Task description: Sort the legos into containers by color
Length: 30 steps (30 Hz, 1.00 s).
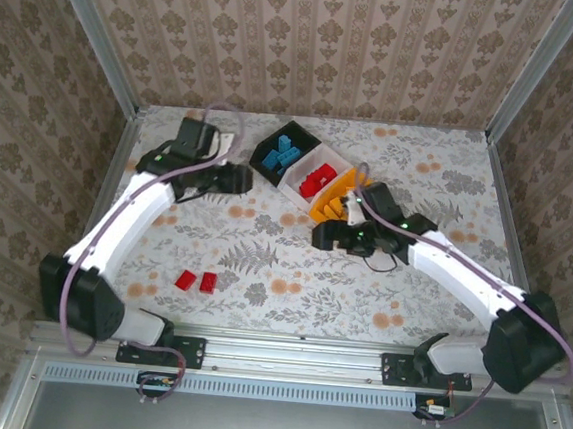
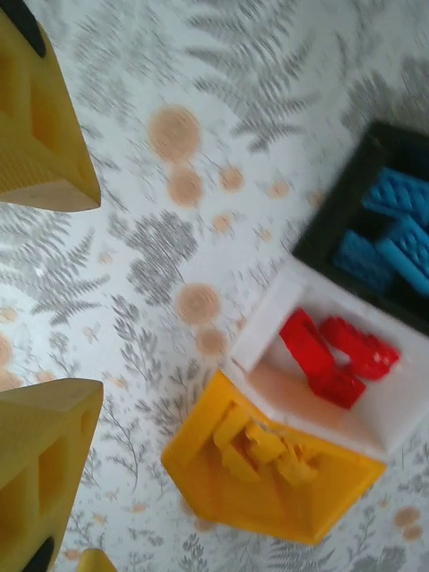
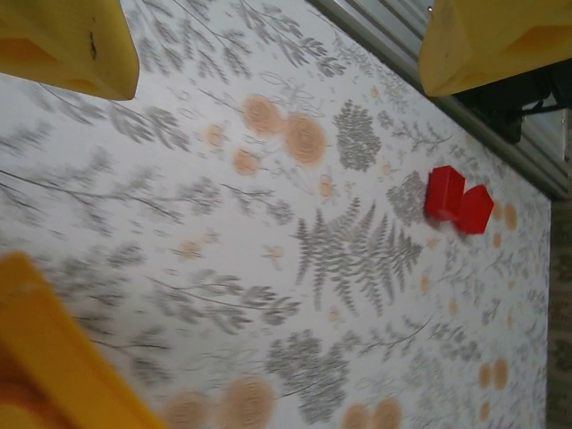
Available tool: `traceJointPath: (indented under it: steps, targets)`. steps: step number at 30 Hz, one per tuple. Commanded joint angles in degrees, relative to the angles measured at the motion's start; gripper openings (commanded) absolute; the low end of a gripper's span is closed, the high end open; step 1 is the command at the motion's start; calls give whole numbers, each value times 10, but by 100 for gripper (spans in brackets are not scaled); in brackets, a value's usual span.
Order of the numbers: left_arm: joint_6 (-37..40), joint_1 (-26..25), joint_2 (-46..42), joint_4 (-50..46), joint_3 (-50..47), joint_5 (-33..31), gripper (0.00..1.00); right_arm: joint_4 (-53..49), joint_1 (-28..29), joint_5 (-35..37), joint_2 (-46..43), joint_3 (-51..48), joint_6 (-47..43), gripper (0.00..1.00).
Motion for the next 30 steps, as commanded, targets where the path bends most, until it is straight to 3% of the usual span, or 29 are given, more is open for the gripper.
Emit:
traceJointPath:
  steps: [1,8,16,30]
  targets:
    - [-19,25,-89,-29,-51,-14,54,21,51,-17,74,60,-20,84]
    - [-36,98,-241,-94,-117,-38,55,0,169,-8,228,184,-44,84]
    - [-47,130,-310,-107,-156,-40,56,-112,277,73,394,362,-26,89]
    - [-40,153,-356,-120,-157,-55,57,-224,347,215,575,591,46,88]
